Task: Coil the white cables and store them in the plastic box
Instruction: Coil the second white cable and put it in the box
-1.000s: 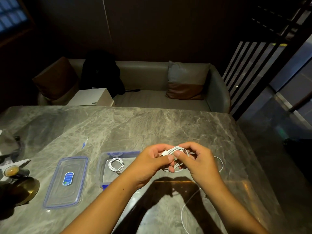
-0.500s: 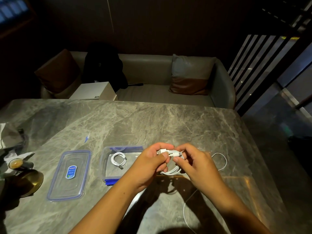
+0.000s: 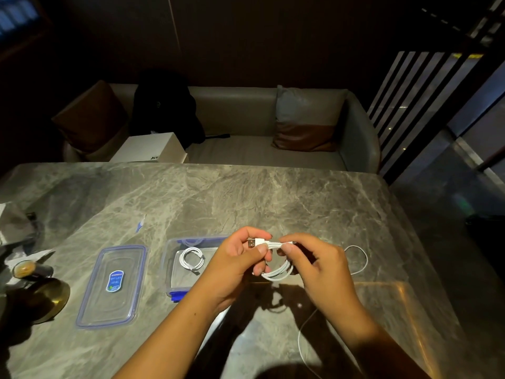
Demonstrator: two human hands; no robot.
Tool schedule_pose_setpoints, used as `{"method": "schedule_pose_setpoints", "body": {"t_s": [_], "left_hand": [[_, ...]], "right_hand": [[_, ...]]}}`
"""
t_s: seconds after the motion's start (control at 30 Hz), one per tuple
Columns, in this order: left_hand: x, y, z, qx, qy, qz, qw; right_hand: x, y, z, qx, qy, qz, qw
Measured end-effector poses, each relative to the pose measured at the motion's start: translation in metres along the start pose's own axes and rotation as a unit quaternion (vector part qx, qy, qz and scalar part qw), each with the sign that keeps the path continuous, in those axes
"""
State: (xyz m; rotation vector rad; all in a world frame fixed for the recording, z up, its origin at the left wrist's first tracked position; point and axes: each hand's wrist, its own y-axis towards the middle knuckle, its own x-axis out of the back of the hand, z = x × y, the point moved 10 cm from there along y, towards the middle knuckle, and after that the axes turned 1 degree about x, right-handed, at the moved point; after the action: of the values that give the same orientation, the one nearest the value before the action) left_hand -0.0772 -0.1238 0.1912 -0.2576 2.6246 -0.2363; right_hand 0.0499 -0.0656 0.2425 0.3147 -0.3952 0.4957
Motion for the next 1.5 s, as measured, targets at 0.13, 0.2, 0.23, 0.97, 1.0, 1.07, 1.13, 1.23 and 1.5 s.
{"method": "schedule_pose_setpoints", "body": {"t_s": [0.13,0.2,0.23,0.97,1.0,1.07,1.13,1.23,1.5], "left_hand": [[-0.002,0.001,-0.002,-0.002,0.006,0.009,1.000],[-0.005,0.000,0.001,0.004,0.010,0.011,1.000],[-0.007,0.000,0.002,0.008,0.011,0.012,1.000],[-0.004,-0.007,0.001,-0.012,0.049,0.001,0.999],[-0.004,-0.007,0.001,-0.013,0.046,0.003,0.999],[-0.004,-0.006,0.002,-0.016,0.039,0.007,0.999],[-0.005,-0.007,0.003,-0.017,0.033,0.016,0.999],[-0.006,-0.007,0.004,-0.019,0.026,0.022,0.999],[-0.014,-0.010,0.002,-0.042,0.126,0.030,0.991]], "right_hand": [[-0.003,0.002,-0.013,-0.083,0.123,-0.001,0.989],[-0.006,0.002,-0.015,-0.095,0.137,0.007,0.986],[-0.008,0.002,-0.015,-0.099,0.140,0.008,0.985],[-0.014,0.002,-0.021,-0.141,0.194,0.012,0.971],[-0.014,0.002,-0.021,-0.140,0.193,0.008,0.971],[-0.012,0.002,-0.023,-0.139,0.187,-0.001,0.972],[-0.011,0.002,-0.023,-0.136,0.186,-0.005,0.973],[-0.012,0.001,-0.024,-0.138,0.193,-0.007,0.972],[-0.008,0.000,-0.016,-0.111,0.147,-0.042,0.982]]}}
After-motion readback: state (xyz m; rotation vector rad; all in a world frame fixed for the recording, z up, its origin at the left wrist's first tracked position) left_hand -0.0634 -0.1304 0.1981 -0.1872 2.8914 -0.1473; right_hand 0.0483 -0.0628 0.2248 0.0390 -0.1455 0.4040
